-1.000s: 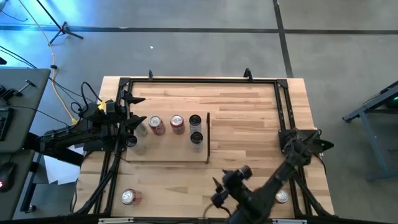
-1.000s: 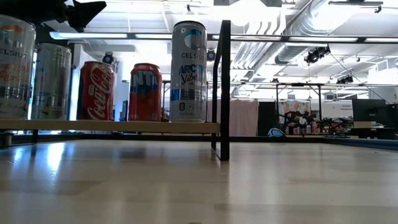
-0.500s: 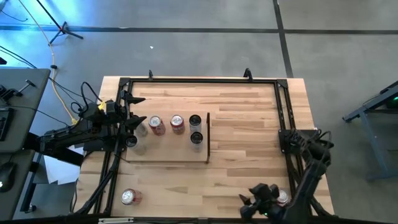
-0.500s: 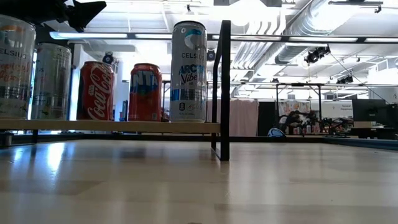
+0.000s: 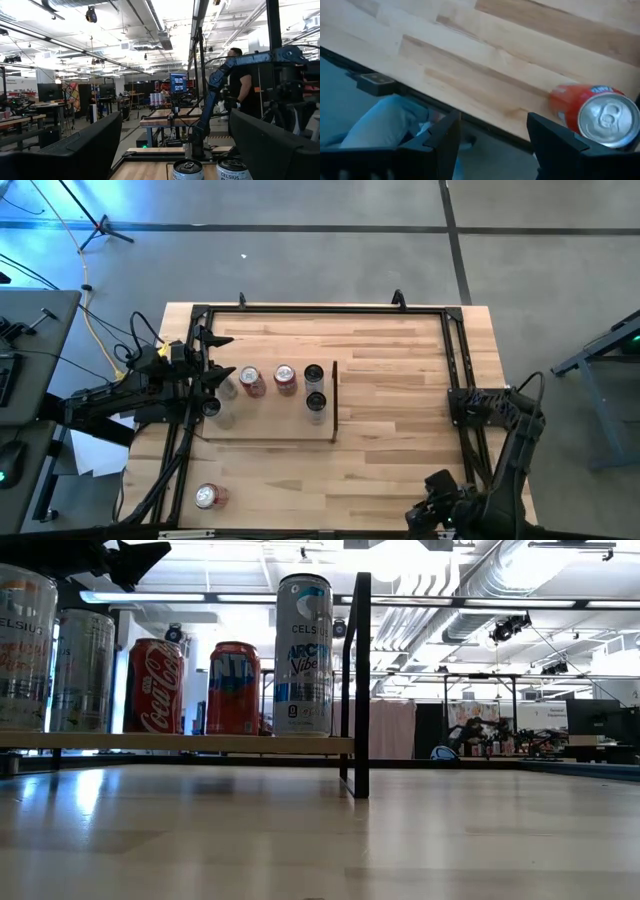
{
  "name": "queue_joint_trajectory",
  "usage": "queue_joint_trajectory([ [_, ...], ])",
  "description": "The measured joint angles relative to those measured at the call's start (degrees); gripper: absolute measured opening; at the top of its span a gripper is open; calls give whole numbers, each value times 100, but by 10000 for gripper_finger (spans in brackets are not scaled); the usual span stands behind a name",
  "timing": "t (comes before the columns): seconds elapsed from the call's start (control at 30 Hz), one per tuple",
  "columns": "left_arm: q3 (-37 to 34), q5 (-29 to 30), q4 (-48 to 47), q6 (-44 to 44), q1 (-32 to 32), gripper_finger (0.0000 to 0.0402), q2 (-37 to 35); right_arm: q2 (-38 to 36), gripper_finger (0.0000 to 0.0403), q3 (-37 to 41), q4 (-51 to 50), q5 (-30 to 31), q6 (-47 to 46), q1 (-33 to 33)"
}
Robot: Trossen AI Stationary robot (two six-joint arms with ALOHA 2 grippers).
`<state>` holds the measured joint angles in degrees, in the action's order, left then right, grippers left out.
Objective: Place canned beverage on shelf
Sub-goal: Put the red soda can aligned with the other red soda can on the shelf
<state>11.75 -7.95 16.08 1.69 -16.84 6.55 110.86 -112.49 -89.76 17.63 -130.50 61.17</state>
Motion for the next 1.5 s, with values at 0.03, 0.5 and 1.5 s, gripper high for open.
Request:
queue_joint_trajectory([
  [0.03, 2, 0, 0, 0, 0, 346, 0, -48, 213, 0, 26, -75, 4, 0],
  [0.5, 0, -2, 0, 0, 0, 346, 2, -248, 213, 15, 160, -2538, -504, -280],
  [1.5, 0, -1, 0, 0, -1, 346, 0, -240, 285, 1217, 182, -2966, -450, -251],
])
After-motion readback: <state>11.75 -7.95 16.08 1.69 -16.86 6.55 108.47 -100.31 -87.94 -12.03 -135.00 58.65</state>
